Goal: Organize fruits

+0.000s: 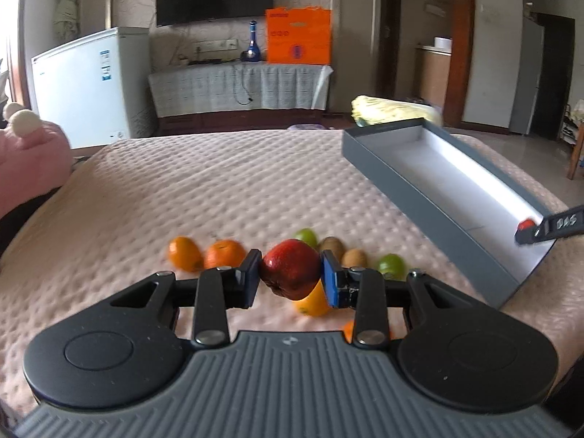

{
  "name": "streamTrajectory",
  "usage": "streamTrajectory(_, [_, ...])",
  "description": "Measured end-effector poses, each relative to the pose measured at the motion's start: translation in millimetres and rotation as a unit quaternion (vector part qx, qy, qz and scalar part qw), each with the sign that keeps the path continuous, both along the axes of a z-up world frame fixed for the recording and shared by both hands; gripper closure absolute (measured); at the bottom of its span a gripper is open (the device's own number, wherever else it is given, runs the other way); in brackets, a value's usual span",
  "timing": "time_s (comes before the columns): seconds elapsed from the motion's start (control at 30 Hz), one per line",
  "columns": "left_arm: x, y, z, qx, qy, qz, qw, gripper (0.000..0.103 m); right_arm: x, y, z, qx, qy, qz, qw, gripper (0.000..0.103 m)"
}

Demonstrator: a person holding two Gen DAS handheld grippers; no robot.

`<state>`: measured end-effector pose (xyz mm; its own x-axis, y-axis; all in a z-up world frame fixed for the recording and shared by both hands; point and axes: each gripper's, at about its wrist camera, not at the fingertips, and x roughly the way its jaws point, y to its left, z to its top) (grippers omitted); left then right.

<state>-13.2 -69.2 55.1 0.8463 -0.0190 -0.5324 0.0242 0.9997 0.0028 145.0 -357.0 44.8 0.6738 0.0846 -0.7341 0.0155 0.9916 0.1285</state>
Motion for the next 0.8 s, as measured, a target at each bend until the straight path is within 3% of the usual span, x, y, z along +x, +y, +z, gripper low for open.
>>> streamTrajectory(0.27, [10.4, -27.1, -3.7, -0.012, 0.005, -0.031, 0.9994, 0.063, -20.3, -4.5, -2.4, -0.029, 0.030, 0.000, 0.999, 0.071])
streamTrajectory(0.5, [17.7, -53.7, -2.0, -0.024, 0.000, -0.061, 0.9979, 0.063, -33.7, 0.3, -6.9, -0.063, 0.000, 0.012, 0.998, 0.071])
streamTrajectory(0.7, [42.2, -90.2, 17.1, -0.030, -0.027, -0.092, 0.9949, 0.063, -24.2, -7.2, -5.6, -0.018, -0.002, 0.010, 1.000, 0.071])
streamTrajectory(0.8, [55.4, -116.0, 16.7, -0.021, -0.033, -0.115, 0.9926, 0.063, -24.6, -2.9, -6.5, -0.026, 0.000, 0.018, 0.999, 0.071])
